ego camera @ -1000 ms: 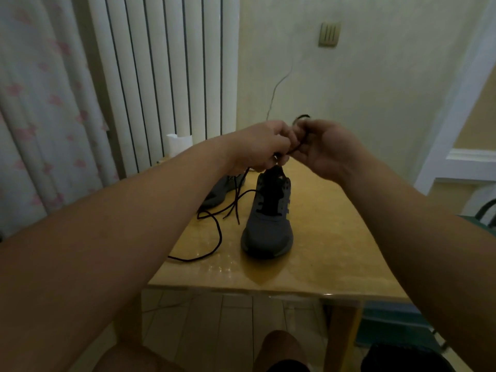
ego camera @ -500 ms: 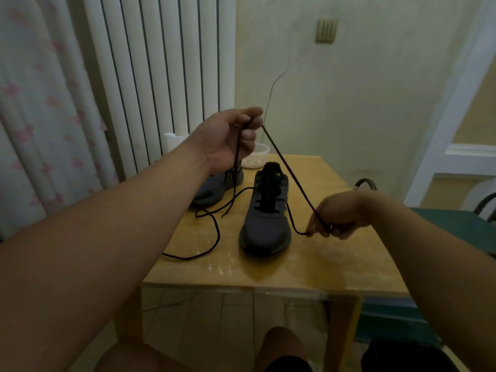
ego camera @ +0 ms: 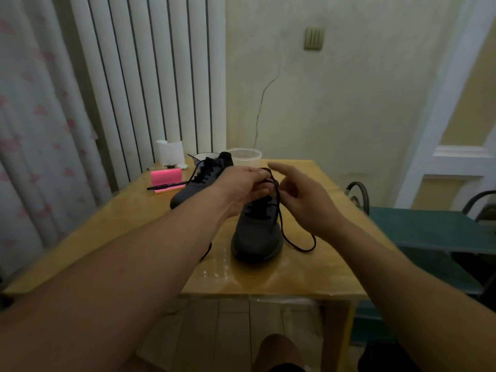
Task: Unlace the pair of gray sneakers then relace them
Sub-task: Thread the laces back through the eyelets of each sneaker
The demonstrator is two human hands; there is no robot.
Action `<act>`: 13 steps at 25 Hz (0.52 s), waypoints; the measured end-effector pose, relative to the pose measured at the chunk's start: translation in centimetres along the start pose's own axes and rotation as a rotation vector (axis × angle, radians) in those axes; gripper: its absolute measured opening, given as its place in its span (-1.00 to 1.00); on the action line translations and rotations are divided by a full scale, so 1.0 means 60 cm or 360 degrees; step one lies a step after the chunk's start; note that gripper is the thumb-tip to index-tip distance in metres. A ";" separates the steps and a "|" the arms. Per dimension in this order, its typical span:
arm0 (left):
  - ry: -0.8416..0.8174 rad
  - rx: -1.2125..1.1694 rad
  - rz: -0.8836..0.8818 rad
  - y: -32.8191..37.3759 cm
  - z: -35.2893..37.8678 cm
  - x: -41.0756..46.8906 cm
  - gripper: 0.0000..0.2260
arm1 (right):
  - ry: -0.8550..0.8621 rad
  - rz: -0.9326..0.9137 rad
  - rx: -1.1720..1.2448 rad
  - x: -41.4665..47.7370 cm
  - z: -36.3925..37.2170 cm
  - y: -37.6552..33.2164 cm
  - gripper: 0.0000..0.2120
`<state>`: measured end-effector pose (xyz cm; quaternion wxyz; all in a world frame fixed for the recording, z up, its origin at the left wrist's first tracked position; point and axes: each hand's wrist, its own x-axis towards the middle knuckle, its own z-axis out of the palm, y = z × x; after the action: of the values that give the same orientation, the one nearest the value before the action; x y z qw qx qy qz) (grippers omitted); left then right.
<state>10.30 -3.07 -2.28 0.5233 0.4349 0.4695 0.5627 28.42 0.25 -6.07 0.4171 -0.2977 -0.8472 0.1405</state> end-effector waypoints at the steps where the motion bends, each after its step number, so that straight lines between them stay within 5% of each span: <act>1: 0.0016 0.0023 0.0002 -0.001 0.000 -0.002 -0.77 | 0.0072 -0.0046 -0.0015 -0.005 0.008 0.005 -0.53; 5: 0.0013 0.0213 -0.0046 0.000 -0.003 -0.009 -0.80 | 0.0321 -0.0155 -0.0066 -0.017 0.025 0.004 -0.85; 7: -0.0089 0.0522 -0.0130 -0.005 -0.009 -0.015 -0.85 | 0.0489 0.0304 0.0438 -0.002 0.018 -0.010 -0.83; 10: -0.0405 0.1091 -0.0230 -0.019 -0.018 -0.027 -0.87 | 0.0451 0.0954 0.1677 0.021 -0.004 -0.017 -0.79; 13: -0.0449 0.0884 -0.0230 -0.039 -0.016 -0.021 -0.88 | 0.0338 0.1220 0.1742 0.006 0.007 0.005 -0.77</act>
<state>9.86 -4.40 -4.76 0.4832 0.6005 0.5574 0.3086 28.04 0.71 -6.27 0.5094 -0.3352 -0.4428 0.6573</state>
